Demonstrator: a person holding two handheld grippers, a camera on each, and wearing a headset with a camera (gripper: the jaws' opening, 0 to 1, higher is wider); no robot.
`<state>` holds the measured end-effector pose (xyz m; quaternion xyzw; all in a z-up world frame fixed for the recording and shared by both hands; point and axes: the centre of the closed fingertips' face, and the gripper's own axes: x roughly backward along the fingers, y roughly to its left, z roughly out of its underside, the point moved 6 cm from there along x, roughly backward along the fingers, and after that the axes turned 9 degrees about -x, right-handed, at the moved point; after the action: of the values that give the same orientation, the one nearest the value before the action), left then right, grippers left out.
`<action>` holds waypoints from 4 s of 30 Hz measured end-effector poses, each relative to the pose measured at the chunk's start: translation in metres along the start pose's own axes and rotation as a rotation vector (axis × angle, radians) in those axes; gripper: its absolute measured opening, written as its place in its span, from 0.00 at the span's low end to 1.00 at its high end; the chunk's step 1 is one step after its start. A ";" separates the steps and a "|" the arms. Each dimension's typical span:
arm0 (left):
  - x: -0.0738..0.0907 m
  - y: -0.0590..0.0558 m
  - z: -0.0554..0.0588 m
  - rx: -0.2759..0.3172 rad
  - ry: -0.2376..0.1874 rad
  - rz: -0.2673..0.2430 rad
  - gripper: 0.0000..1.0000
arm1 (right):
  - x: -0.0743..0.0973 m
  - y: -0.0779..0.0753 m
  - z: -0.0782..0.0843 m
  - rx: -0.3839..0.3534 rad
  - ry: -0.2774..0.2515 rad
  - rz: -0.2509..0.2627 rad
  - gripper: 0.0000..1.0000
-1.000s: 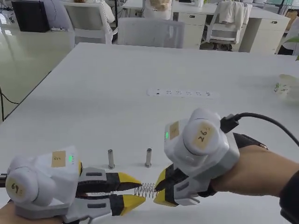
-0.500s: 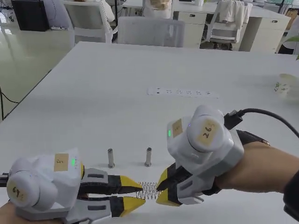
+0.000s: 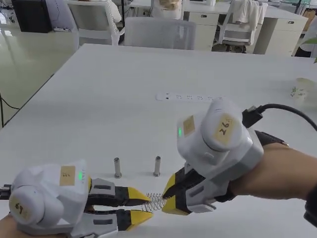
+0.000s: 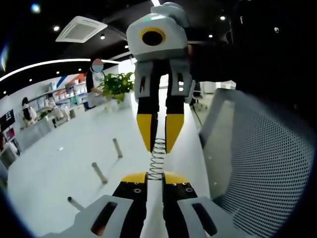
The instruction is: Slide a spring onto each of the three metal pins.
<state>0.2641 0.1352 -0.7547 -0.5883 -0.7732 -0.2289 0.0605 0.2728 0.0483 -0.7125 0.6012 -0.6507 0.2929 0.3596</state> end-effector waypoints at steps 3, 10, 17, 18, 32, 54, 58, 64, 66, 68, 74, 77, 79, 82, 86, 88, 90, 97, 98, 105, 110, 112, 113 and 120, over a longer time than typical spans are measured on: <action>0.000 0.001 0.000 -0.006 0.000 -0.003 0.02 | 0.002 0.002 -0.006 0.005 -0.020 -0.001 0.08; -0.001 0.001 -0.003 -0.010 -0.008 -0.009 0.02 | 0.004 0.005 -0.018 0.022 -0.048 0.000 0.08; 0.000 0.001 -0.003 -0.007 -0.009 -0.007 0.02 | 0.003 0.003 -0.017 0.008 -0.056 -0.008 0.08; 0.000 0.001 -0.003 -0.006 -0.009 -0.007 0.02 | 0.003 0.003 -0.018 0.005 -0.059 -0.009 0.08; 0.000 0.002 -0.013 0.005 -0.044 -0.011 0.02 | -0.004 0.004 -0.015 -0.002 -0.042 -0.016 0.09; -0.001 0.003 -0.013 0.038 -0.056 -0.020 0.12 | -0.003 -0.001 -0.016 -0.013 -0.028 0.010 0.08; 0.001 0.005 -0.011 0.068 -0.063 -0.035 0.20 | -0.002 -0.004 -0.014 -0.015 -0.023 0.017 0.08; 0.004 0.008 -0.004 0.114 -0.059 -0.062 0.31 | 0.003 -0.010 -0.010 -0.031 -0.026 0.033 0.08; 0.005 0.008 -0.002 0.132 -0.057 -0.069 0.34 | 0.005 -0.012 -0.009 -0.033 -0.024 0.042 0.08; 0.007 0.009 0.001 0.142 -0.054 -0.081 0.38 | 0.007 -0.014 -0.007 -0.040 -0.025 0.047 0.08; 0.013 0.010 0.010 0.188 -0.042 -0.119 0.48 | 0.011 -0.019 -0.003 -0.047 -0.019 0.066 0.08; 0.017 0.012 0.014 0.214 -0.037 -0.141 0.55 | 0.013 -0.022 0.000 -0.053 -0.013 0.073 0.08; 0.020 0.012 0.017 0.227 -0.033 -0.154 0.57 | 0.015 -0.023 0.002 -0.056 -0.008 0.077 0.08; 0.024 0.011 0.021 0.258 -0.034 -0.172 0.60 | 0.017 -0.024 0.005 -0.064 -0.004 0.080 0.08; 0.030 0.011 0.026 0.277 -0.022 -0.200 0.65 | 0.018 -0.027 0.009 -0.074 0.003 0.086 0.08; 0.034 0.011 0.027 0.276 -0.023 -0.215 0.65 | 0.019 -0.027 0.009 -0.075 0.005 0.088 0.08; 0.036 0.012 0.028 0.277 -0.023 -0.236 0.67 | 0.019 -0.028 0.011 -0.080 0.009 0.089 0.08; 0.044 0.013 0.031 0.282 -0.016 -0.271 0.70 | 0.027 -0.037 0.019 -0.092 0.027 0.114 0.08; 0.045 0.013 0.032 0.283 -0.014 -0.276 0.71 | 0.029 -0.039 0.020 -0.096 0.030 0.118 0.08; 0.053 0.014 0.037 0.292 -0.007 -0.310 0.73 | 0.044 -0.060 0.029 -0.111 0.067 0.168 0.08; 0.057 0.016 0.038 0.293 -0.008 -0.326 0.75 | 0.051 -0.077 0.032 -0.114 0.101 0.192 0.08; 0.057 0.016 0.038 0.293 -0.009 -0.329 0.75 | 0.052 -0.083 0.033 -0.120 0.110 0.193 0.08; 0.058 0.016 0.038 0.293 -0.008 -0.330 0.75 | 0.053 -0.085 0.033 -0.119 0.116 0.194 0.08; 0.057 0.016 0.038 0.285 -0.003 -0.328 0.76 | 0.051 -0.104 0.037 -0.106 0.182 0.216 0.08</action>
<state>0.2686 0.2048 -0.7633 -0.4406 -0.8832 -0.1232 0.1037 0.3712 -0.0223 -0.6969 0.4789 -0.6908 0.3483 0.4149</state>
